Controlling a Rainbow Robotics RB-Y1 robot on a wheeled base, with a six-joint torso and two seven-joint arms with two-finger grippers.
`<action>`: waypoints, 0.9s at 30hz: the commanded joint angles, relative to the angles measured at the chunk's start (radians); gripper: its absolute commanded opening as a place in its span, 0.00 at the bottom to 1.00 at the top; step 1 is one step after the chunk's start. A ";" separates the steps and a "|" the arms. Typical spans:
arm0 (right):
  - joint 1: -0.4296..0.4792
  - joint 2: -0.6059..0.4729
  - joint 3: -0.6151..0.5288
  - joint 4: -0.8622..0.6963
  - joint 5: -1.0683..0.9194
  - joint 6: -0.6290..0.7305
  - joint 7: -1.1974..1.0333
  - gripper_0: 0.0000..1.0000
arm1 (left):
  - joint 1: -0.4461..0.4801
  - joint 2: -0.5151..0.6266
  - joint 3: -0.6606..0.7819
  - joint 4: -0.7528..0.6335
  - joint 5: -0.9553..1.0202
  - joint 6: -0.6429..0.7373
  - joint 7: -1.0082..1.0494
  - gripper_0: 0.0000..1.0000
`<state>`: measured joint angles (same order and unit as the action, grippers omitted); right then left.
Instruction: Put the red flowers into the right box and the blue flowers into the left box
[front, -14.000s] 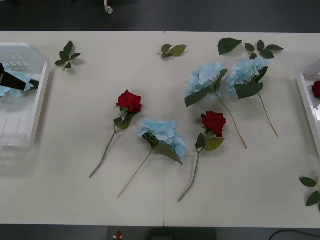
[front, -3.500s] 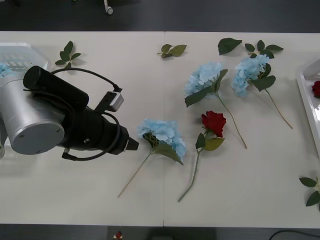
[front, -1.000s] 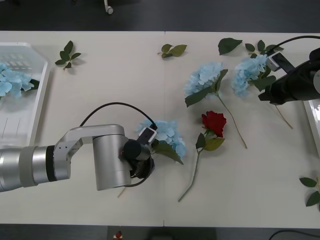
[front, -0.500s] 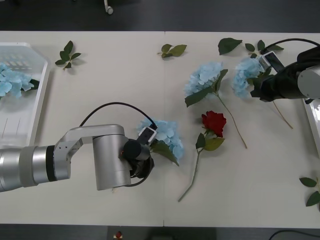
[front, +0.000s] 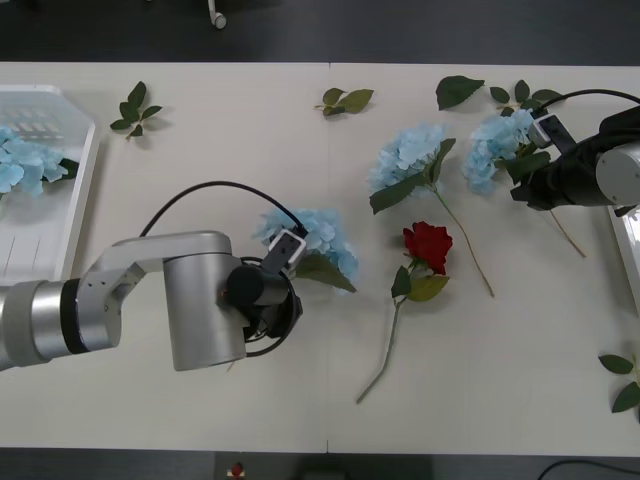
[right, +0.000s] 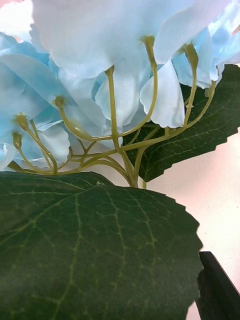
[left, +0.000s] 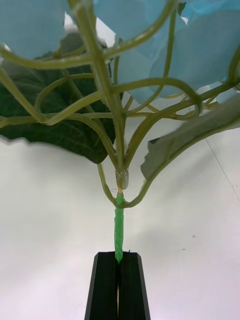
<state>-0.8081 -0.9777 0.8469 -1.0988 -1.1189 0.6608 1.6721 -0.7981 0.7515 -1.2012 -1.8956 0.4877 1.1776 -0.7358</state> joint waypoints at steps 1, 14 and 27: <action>-0.014 0.013 -0.011 0.027 0.001 -0.020 0.070 0.78 | -0.035 0.098 0.103 -0.145 0.009 0.071 -0.034 0.00; -0.019 0.086 -0.012 0.123 0.053 -0.072 0.100 0.77 | -0.033 0.296 0.393 -0.151 0.316 0.065 -0.277 0.00; -0.026 0.145 -0.011 0.195 0.113 -0.101 0.121 0.28 | 0.059 0.451 0.701 0.095 0.571 0.022 -0.583 0.00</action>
<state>-0.8085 -0.8454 0.8462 -0.9229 -1.0205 0.5607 1.7372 -0.7735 1.1748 -0.5931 -1.8399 1.0353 1.2012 -1.2183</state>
